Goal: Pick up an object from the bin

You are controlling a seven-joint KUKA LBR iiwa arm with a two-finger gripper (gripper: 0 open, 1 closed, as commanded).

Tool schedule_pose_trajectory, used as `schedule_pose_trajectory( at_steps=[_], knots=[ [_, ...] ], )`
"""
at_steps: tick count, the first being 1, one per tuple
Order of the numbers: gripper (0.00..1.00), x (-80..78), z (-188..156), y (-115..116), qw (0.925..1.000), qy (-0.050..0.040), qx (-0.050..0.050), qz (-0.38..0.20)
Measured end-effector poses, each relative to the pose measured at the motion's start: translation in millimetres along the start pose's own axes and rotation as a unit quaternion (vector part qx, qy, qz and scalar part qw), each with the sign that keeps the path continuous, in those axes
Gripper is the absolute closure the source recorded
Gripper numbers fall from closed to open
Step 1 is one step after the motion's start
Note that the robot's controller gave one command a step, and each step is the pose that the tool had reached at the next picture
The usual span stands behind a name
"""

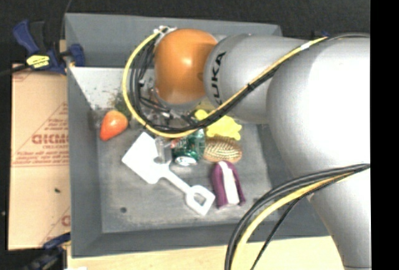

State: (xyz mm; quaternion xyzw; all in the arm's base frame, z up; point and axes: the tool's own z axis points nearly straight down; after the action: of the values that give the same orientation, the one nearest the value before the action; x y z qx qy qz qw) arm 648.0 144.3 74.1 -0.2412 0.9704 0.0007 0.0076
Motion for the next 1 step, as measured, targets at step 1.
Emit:
schedule_pose_trajectory(
  at_steps=[1],
  knots=[
    [0.0, 8.6, 0.4, 9.3, 0.9999, -0.0001, -0.001, 0.01]
  ],
)
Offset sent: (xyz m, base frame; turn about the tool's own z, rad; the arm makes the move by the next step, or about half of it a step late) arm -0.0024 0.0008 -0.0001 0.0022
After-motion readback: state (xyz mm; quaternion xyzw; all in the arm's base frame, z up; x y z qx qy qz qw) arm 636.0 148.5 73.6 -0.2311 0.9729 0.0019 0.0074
